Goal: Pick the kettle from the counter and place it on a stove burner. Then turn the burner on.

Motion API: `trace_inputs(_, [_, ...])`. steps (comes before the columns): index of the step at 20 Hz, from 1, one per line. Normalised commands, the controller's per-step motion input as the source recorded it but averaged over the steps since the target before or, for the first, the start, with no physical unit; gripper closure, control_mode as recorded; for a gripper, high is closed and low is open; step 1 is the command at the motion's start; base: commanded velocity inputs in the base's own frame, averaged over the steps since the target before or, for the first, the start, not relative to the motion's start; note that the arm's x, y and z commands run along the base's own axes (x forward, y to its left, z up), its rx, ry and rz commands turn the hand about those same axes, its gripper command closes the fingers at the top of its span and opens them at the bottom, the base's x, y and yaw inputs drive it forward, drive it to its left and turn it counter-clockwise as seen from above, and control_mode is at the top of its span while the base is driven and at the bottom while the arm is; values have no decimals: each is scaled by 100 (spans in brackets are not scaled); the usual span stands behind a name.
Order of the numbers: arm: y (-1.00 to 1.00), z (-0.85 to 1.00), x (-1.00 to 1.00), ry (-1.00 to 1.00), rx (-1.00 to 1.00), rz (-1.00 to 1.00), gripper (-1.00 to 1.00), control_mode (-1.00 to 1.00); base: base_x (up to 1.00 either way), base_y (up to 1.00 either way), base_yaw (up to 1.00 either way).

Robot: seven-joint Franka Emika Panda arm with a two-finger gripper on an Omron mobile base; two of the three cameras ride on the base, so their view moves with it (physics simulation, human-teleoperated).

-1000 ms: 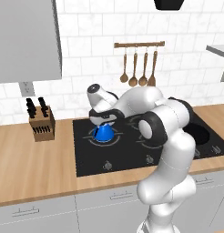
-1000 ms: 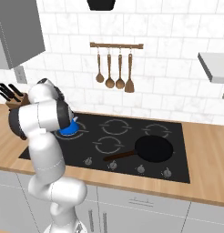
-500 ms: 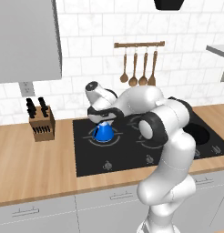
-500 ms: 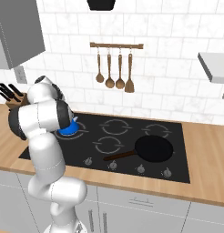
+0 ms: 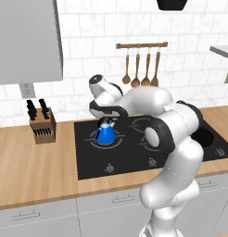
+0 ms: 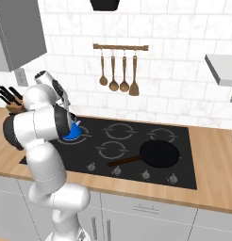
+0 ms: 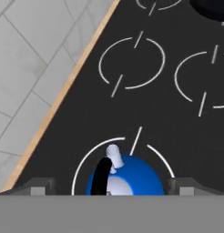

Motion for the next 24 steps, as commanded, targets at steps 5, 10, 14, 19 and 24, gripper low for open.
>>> trace_inputs(5, [-19, 9, -47, 1, 0, 7, -100, -100, 0, 0, 0])
trace_inputs(10, [-4, 1, -49, 9, 0, 21, -100, -100, 0, 0, 0])
trace_inputs(14, [0, 17, -43, 10, 8, 29, -100, -100, 0, 0, 0])
trace_inputs(19, [0, 14, -48, 11, 9, 38, -100, -100, 0, 0, 0])
trace_inputs(24, [2, -1, -45, 13, 7, 31, -100, -100, 0, 0, 0])
